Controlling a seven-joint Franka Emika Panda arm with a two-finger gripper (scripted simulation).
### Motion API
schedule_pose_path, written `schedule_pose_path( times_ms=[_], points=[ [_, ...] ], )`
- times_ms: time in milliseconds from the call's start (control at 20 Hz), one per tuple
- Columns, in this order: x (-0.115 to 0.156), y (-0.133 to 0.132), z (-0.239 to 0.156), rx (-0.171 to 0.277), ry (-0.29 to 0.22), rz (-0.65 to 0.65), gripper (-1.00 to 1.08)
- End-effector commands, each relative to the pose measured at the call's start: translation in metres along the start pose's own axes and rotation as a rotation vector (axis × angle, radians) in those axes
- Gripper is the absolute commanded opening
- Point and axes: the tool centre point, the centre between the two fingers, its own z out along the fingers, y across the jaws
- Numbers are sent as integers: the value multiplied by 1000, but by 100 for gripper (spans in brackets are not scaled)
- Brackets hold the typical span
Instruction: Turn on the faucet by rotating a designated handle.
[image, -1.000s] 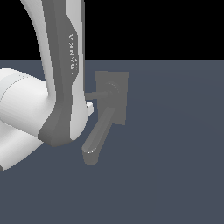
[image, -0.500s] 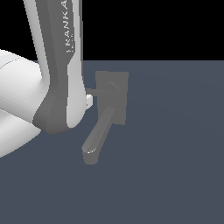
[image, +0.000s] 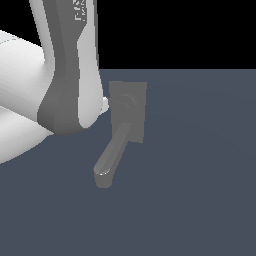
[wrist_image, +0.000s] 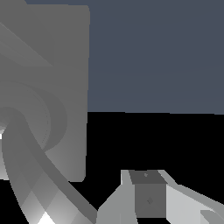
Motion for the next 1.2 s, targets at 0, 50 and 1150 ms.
schedule_pose_path(
  times_ms=[0,50,1150],
  points=[
    [-15,-1,0,-3,-13,2,-100],
    [-19,-2,0,-3,-14,3,-100],
    [-64,-40,-1,-3,-10,2,-100]
  ],
)
